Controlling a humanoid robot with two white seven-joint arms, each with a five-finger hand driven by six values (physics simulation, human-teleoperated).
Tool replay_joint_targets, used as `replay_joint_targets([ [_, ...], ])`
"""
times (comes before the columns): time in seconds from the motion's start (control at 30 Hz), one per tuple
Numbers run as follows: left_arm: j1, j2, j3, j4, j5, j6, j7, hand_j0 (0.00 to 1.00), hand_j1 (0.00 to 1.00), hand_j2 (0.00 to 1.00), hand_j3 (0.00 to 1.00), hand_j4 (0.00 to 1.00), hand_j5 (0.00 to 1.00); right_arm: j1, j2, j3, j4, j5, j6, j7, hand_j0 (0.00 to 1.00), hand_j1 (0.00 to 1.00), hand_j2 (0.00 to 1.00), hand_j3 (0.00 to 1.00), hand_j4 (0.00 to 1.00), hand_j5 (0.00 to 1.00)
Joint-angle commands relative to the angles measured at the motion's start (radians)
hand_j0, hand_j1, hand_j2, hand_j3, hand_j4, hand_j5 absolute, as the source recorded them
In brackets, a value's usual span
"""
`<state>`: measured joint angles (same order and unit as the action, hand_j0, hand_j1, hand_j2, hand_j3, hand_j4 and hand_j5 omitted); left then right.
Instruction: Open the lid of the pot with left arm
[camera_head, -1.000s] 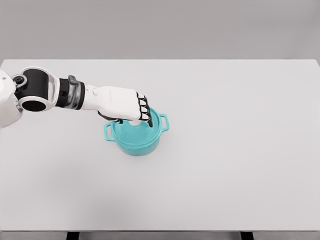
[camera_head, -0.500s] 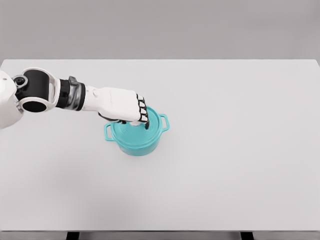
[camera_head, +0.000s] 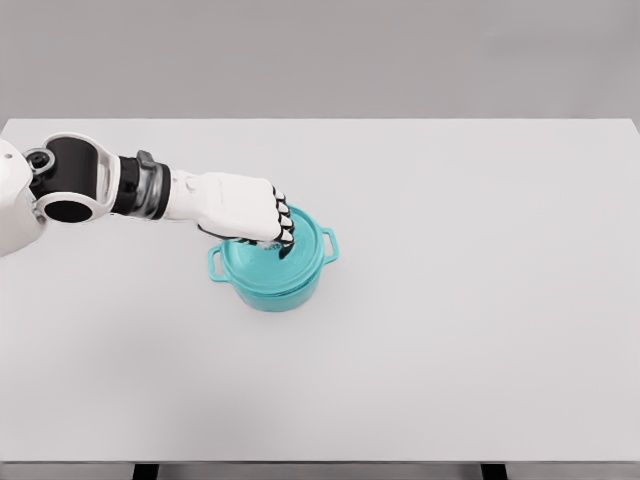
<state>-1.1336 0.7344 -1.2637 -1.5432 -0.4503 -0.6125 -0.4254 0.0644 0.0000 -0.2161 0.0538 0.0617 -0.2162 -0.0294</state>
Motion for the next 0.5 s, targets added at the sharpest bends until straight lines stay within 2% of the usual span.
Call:
replay_joint_targets([
  [0.0,-0.002,0.0,0.001,0.0,0.005,0.002,0.0,0.53,0.53,0.53,0.53,0.53,0.53,0.0,0.0,0.0,0.0,0.0,0.0,0.0,1.0,1.0,1.0,1.0,1.0,1.0],
  [0.3,-0.026,0.026,0.01,0.002,0.018,0.002,0.007,0.53,0.53,0.53,0.53,0.53,0.53,0.0,0.0,0.0,0.0,0.0,0.0,0.0,1.0,1.0,1.0,1.0,1.0,1.0],
  [0.47,-0.026,0.066,0.015,0.047,0.03,0.002,0.007,0.53,0.53,0.53,0.53,0.53,0.53,0.0,0.0,0.0,0.0,0.0,0.0,0.0,1.0,1.0,1.0,1.0,1.0,1.0],
])
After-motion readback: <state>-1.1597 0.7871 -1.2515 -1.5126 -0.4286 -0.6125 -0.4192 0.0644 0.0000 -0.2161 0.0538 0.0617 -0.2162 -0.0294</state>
